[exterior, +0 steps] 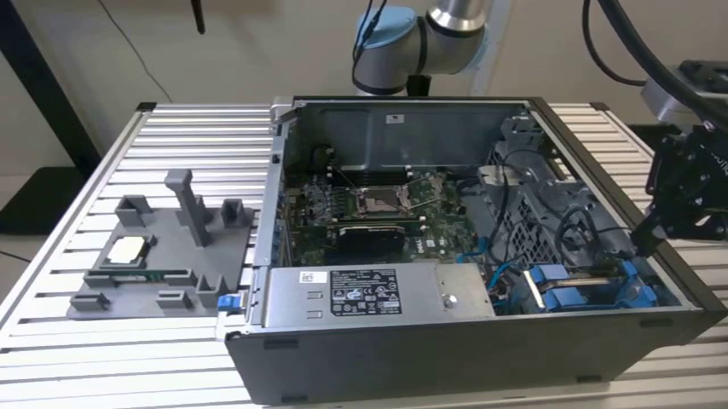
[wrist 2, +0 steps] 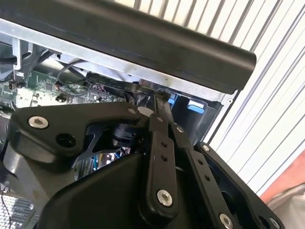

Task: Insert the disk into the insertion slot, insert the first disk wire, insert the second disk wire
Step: 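Insert the second disk wire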

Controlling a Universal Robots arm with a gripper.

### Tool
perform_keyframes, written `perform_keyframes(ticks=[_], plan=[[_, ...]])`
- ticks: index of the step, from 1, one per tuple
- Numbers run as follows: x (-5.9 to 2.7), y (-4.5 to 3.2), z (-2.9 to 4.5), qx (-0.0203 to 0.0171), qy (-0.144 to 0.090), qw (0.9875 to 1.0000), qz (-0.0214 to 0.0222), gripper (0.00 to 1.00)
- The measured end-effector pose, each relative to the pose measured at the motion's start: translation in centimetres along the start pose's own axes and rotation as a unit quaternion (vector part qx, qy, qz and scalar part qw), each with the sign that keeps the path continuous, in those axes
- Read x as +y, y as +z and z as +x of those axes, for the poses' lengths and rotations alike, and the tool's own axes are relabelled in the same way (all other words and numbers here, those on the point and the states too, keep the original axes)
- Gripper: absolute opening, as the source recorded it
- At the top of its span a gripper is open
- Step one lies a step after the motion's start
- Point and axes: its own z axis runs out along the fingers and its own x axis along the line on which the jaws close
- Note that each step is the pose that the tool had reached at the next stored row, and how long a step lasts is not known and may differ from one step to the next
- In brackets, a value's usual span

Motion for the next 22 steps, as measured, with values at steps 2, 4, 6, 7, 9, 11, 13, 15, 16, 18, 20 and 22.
perform_keyframes(ticks=[2,4,6,7,9,11,13,15,16,18,20,22], plan=[[-0.07,-0.06,0.07,0.0001,0.0,1.0,-0.001,0.11],[-0.09,-0.07,0.13,0.0002,0.0,1.0,-0.001,0.11],[-0.1,-0.03,0.16,0.0001,0.0,1.0,-0.0011,0.18],[-0.11,-0.04,0.18,0.0003,0.0,1.0,-0.0011,0.18],[-0.12,-0.02,0.21,0.0003,0.0,1.0,-0.0013,0.25],[-0.13,0.15,0.24,0.0004,0.0,1.0,-0.0013,0.25],[-0.13,0.4,0.25,0.0005,0.0,1.0,-0.0012,0.25],[-0.15,0.72,0.29,0.0005,0.0,1.0,-0.0012,0.25],[-0.17,0.87,0.32,0.0005,0.001,1.0,-0.0012,0.25],[-0.2,1.09,0.37,0.0004,0.001,1.0,-0.0012,0.25],[-0.22,1.2,0.41,0.0002,0.001,1.0,-0.0013,0.25],[-0.24,1.31,0.46,-0.0006,0.001,1.0,-0.0015,0.25]])
